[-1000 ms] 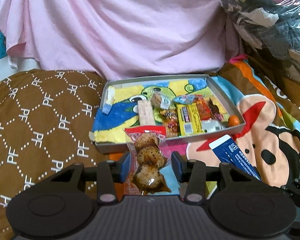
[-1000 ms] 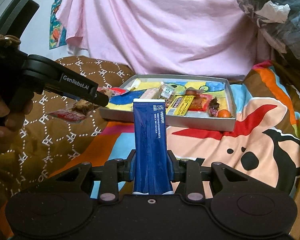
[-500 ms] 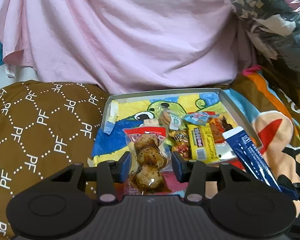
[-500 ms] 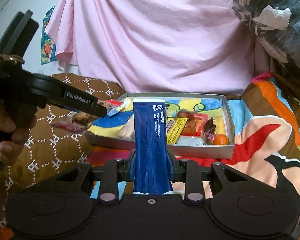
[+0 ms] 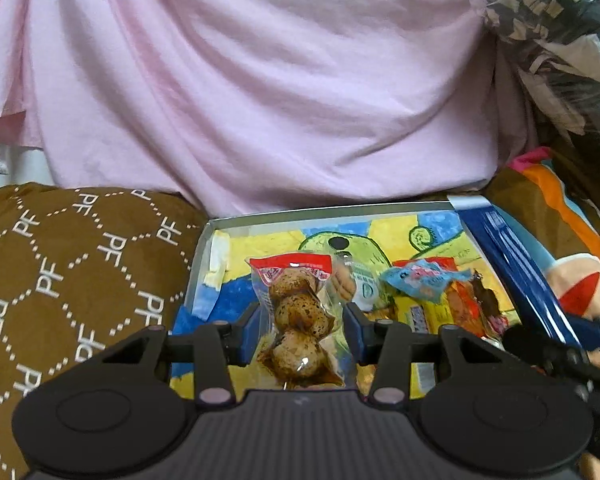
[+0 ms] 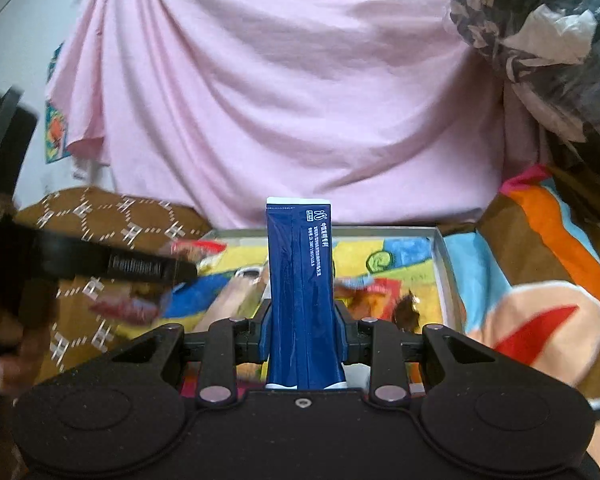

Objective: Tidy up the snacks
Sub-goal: 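Lower both packets into the tray and open both grippers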

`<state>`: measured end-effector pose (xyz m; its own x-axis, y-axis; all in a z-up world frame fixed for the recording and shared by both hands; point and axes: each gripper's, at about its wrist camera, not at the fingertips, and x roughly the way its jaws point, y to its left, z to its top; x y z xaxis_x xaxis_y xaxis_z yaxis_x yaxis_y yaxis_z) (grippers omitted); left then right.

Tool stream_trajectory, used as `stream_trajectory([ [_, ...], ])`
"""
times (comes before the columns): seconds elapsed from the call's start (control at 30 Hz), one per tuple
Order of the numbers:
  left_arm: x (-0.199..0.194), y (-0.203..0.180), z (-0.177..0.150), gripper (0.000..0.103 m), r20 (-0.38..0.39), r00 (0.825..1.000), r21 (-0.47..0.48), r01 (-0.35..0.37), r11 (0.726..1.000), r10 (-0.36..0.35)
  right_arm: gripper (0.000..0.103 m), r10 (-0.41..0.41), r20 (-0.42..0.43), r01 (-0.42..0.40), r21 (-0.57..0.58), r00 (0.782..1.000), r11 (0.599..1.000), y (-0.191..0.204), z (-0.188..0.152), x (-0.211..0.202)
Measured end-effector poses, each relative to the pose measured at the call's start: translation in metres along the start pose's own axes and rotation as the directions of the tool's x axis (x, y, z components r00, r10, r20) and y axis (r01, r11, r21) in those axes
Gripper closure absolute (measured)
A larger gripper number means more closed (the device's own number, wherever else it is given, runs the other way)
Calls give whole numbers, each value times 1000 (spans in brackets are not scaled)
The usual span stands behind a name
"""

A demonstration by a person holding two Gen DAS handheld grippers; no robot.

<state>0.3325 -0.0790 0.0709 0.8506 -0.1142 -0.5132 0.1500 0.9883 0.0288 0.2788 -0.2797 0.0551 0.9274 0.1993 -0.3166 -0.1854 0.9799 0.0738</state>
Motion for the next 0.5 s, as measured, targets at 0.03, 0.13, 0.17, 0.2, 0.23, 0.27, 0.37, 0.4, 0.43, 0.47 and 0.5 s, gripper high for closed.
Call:
stream_trajectory([
  [0.03,4,0,1,55,0,1000,3,-2,1000,2,71,-2,-3,2,0,1000,1000,1,3,7],
  [0.13,17,2,4,55,-4,1000,1,-10,1000,10,71,-8,-10,8,-9,1000,1000,4,9,27],
  [0.17,22,3,5,55,-8,1000,-5,-10,1000,10,71,-9,-15,9,-10,1000,1000,4,10,33],
  [0.2,26,4,5,55,-10,1000,-11,-10,1000,10,71,-8,-19,8,-9,1000,1000,4,11,38],
  [0.23,29,5,6,55,-12,1000,-15,-11,1000,11,71,-9,-25,9,-8,1000,1000,4,11,43],
  [0.27,32,6,6,55,-13,1000,-19,-14,1000,13,71,-11,-30,11,-9,999,1000,5,10,46],
  [0.37,42,7,7,55,-21,1000,-24,-17,1000,17,71,-20,-48,20,-8,999,1000,6,10,59],
  [0.4,45,6,7,55,-23,1000,-24,-19,1000,18,71,-22,-56,22,-4,998,1000,6,9,62],
  [0.43,47,6,7,55,-25,1000,-24,-20,1000,20,71,-25,-63,26,2,998,1000,6,9,66],
  [0.47,49,6,6,55,-25,999,-25,-22,999,21,71,-29,-68,30,6,997,1000,6,9,69],
  [0.5,50,6,6,55,-27,999,-28,-23,999,23,71,-32,-73,33,10,997,999,6,9,72],
])
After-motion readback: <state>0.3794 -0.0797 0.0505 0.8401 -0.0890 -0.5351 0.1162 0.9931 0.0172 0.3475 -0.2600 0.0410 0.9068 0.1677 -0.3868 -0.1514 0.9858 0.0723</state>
